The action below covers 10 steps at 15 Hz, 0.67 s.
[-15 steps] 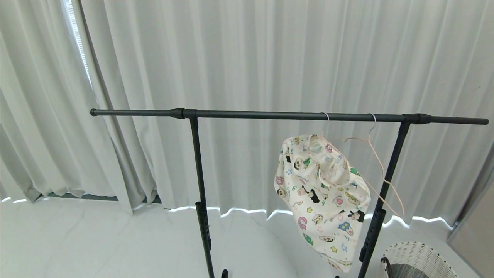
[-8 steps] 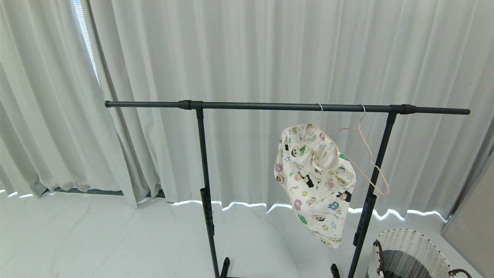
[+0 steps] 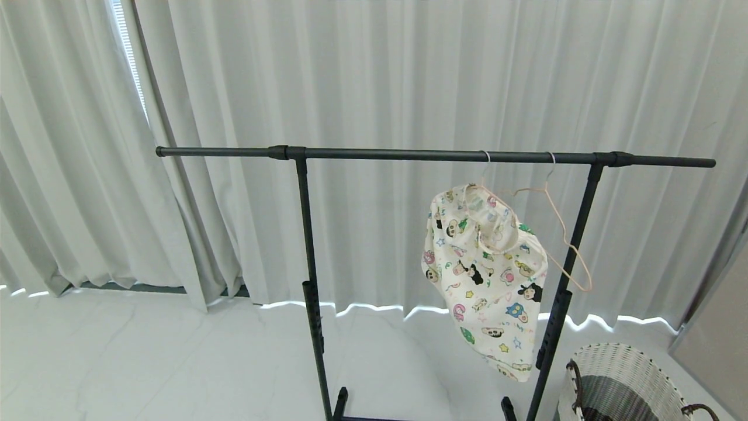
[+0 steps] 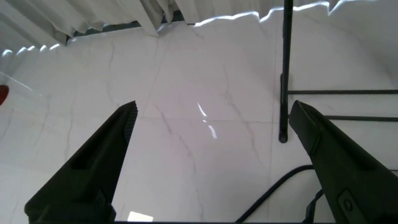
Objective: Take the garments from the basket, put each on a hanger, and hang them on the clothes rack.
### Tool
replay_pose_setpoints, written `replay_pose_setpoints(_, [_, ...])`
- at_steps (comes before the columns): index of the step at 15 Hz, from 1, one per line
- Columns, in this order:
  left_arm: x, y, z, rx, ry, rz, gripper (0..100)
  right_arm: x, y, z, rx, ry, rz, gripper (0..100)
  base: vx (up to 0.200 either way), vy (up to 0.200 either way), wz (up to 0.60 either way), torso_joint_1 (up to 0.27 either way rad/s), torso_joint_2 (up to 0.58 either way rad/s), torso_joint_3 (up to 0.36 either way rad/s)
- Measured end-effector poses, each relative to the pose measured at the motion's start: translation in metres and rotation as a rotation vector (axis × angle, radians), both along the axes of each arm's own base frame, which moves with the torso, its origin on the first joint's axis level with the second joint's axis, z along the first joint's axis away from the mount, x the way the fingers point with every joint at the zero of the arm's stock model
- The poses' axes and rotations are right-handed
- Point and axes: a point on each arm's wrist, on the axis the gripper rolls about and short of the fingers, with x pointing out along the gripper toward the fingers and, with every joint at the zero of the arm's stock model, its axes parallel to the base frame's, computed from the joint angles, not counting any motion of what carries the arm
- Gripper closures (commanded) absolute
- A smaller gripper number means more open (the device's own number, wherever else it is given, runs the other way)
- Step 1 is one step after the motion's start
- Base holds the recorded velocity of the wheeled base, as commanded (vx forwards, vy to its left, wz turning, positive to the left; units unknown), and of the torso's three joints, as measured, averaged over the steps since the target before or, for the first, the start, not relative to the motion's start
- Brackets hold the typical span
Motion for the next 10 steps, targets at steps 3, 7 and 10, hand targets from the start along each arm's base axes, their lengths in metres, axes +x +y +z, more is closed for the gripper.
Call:
replay_pose_setpoints(3, [-0.0003,0.0001,0.0001,-0.001,-0.004,0.000,0,-0.0001,0.0000,-0.0001,0.000,0.001,0.000,0,0.000,0.000,0.00,-0.242,0.50,0.255])
replay_pose_setpoints(7, [-0.0010,0.0002,0.0003,-0.002,-0.012,0.000,0,-0.0001,0.0000,-0.0001,0.000,0.001,0.000,0,0.000,0.000,0.00,-0.245,0.50,0.259])
replay_pose_setpoints(10, [-0.0011,0.0002,0.0003,-0.002,-0.013,0.000,0,0.0000,0.0000,-0.0002,0.000,0.001,0.000,0,0.000,0.000,0.00,-0.235,0.49,0.251])
